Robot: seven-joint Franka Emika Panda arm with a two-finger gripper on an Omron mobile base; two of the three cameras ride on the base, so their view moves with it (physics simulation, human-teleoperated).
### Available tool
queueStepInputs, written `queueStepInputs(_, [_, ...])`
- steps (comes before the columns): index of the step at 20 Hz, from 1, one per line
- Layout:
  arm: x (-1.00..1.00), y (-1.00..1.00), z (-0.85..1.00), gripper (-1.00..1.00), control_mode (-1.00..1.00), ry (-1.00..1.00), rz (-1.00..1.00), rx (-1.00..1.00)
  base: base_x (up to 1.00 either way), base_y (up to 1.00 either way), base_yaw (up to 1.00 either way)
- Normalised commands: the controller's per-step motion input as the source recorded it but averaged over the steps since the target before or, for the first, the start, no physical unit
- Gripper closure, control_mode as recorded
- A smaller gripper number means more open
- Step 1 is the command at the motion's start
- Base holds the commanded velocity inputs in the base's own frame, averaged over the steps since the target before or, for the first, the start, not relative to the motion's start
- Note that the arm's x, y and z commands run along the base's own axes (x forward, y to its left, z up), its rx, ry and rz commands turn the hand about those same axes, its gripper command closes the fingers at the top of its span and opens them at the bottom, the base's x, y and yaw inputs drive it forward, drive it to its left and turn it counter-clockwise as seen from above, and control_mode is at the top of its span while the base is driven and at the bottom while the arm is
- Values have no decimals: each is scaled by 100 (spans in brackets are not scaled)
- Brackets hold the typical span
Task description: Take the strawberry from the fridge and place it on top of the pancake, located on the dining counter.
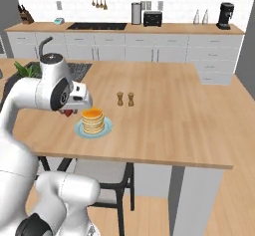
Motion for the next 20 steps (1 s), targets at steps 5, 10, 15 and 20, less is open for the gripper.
queueStepInputs(5, [100,23,-10,100,-100,11,4,-6,0,0,0])
queueStepInputs(10, [100,16,-43,100,-100,13,8,-13,0,0,0])
queueStepInputs(15, [100,-26,-61,100,-100,28,7,-3,0,0,0])
queueStepInputs(20, [100,-16,-38,100,-100,12,0,0,0,0,0])
